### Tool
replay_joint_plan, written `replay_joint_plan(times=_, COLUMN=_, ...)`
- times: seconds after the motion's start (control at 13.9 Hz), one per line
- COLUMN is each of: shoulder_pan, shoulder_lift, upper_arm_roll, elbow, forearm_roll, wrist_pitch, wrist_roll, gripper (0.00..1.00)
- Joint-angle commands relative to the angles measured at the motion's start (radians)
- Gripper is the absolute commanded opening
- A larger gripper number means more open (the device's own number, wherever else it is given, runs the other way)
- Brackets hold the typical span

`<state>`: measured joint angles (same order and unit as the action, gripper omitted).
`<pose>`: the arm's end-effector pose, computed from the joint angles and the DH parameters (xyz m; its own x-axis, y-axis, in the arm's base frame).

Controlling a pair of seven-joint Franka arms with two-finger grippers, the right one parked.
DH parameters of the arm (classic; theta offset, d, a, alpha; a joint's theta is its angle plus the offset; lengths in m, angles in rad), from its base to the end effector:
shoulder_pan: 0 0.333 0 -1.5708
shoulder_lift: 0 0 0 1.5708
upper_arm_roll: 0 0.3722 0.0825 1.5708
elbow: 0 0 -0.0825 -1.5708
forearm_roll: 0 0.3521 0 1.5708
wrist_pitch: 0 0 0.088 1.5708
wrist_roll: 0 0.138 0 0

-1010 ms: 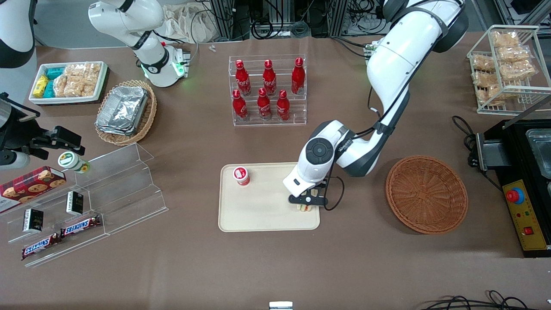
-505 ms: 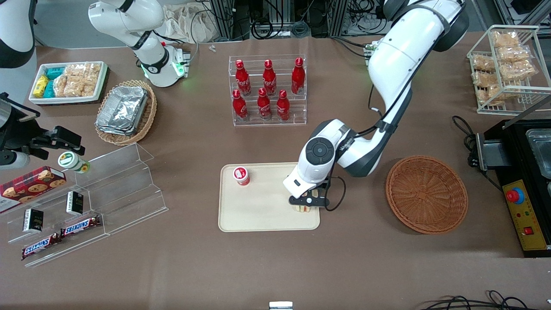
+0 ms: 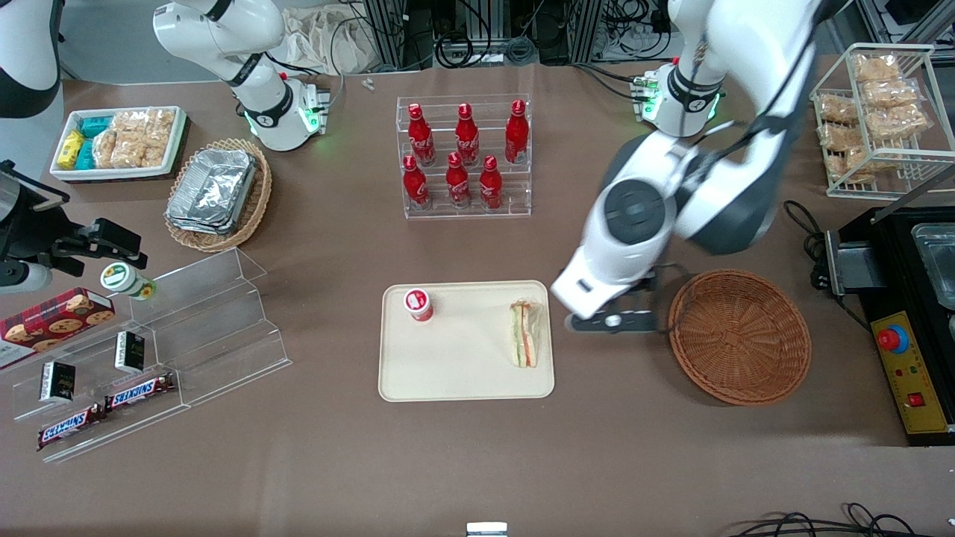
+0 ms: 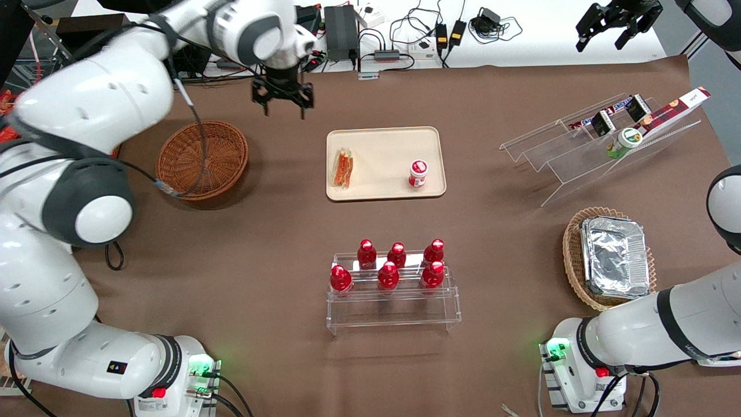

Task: Place sandwich from basket to tray

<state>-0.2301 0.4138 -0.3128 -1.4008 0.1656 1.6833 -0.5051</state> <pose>0.5883 -0.2874 0.4969 0.9959 -0.0441 -0.0794 -0.0510 -0.9949 -0.0866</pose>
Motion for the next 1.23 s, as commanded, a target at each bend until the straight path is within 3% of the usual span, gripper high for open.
replay_joint_plan(times=0.0, shoulder_pan=0.083, shoulder_lift=-0.128, upper_arm_roll=-0.002, elbow=-0.035, forearm_roll=-0.021, wrist_pitch=-0.092, wrist_roll=0.112, gripper=1.0)
replay_joint_plan(times=0.87, shoulder_pan=0.282, shoulder_lift=-0.282, upper_arm_roll=0.018, elbow=-0.041, forearm_roll=-0.021, wrist_pitch=-0.208, wrist_roll=0.19, gripper=1.0)
replay_joint_plan(times=1.01, shoulder_pan=0.281, shoulder_lift=-0.303, upper_arm_roll=0.073, elbow=-0.046, forearm_roll=-0.026, wrist_pitch=-0.226, wrist_roll=0.267, gripper=1.0)
replay_joint_plan(times=1.15, shoulder_pan=0.273, shoulder_lift=-0.328, upper_arm_roll=0.156, elbow=-0.047, forearm_roll=-0.079, wrist_pitch=-0.243, wrist_roll=0.35, gripper=1.0)
